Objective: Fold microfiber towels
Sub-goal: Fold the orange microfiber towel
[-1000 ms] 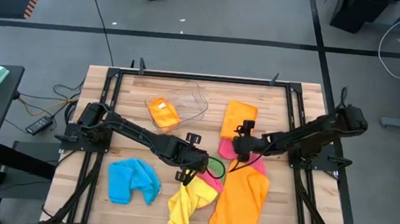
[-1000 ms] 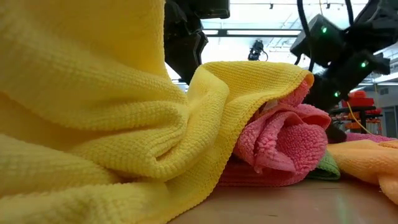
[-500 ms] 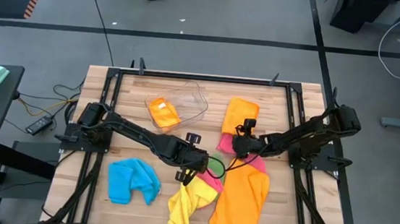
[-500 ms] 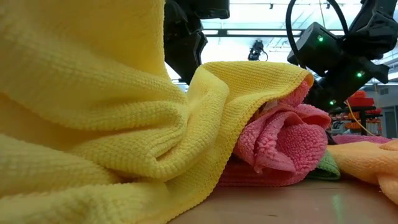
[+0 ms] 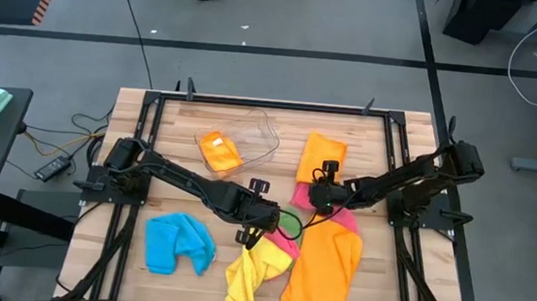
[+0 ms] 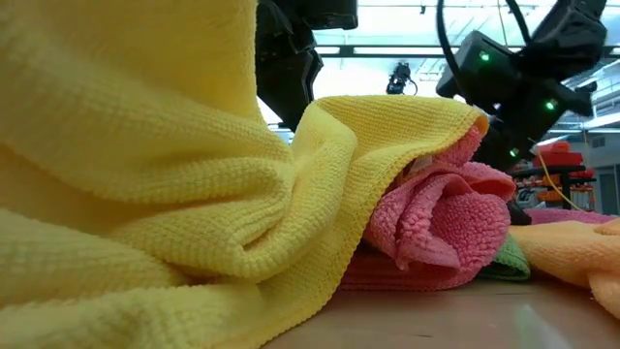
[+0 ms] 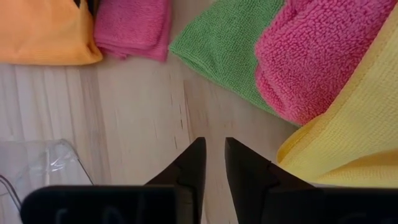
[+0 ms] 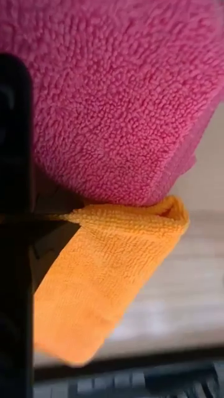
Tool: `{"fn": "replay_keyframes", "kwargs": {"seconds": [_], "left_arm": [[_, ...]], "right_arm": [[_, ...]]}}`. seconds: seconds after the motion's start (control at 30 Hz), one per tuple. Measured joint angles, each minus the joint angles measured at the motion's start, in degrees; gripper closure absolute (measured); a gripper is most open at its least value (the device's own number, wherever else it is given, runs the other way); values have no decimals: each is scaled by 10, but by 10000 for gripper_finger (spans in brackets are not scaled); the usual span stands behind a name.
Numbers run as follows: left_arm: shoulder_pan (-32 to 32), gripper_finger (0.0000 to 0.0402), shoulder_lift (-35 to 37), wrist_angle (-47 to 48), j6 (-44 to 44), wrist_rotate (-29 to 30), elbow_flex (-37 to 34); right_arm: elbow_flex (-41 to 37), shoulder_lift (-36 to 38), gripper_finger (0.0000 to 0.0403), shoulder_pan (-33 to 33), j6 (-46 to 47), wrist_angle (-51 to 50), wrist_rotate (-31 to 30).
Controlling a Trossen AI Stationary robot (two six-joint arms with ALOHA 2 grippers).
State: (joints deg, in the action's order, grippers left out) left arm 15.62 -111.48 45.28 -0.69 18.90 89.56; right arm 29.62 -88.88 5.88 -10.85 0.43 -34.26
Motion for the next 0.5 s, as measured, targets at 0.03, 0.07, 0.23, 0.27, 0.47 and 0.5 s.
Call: {"fn": "replay_keyframes", "kwargs": {"seconds": [0.03,0.07,0.23,0.27,0.47,0.5], "left_arm": [[0,330,0,0,0,0,0],[0,329,0,0,0,0,0],[0,328,0,0,1,0,0],[0,330,0,0,1,-1,0],[14,334,0,4,0,-14,0],[18,333,0,4,0,-14,0]], "right_arm": [[11,0,397,-3,7,-21,14],[23,0,397,-4,14,-42,26],[83,0,399,-4,51,-142,77],[97,0,399,-4,61,-159,96],[166,0,400,1,130,-255,201],[176,0,400,5,138,-267,208]]}}
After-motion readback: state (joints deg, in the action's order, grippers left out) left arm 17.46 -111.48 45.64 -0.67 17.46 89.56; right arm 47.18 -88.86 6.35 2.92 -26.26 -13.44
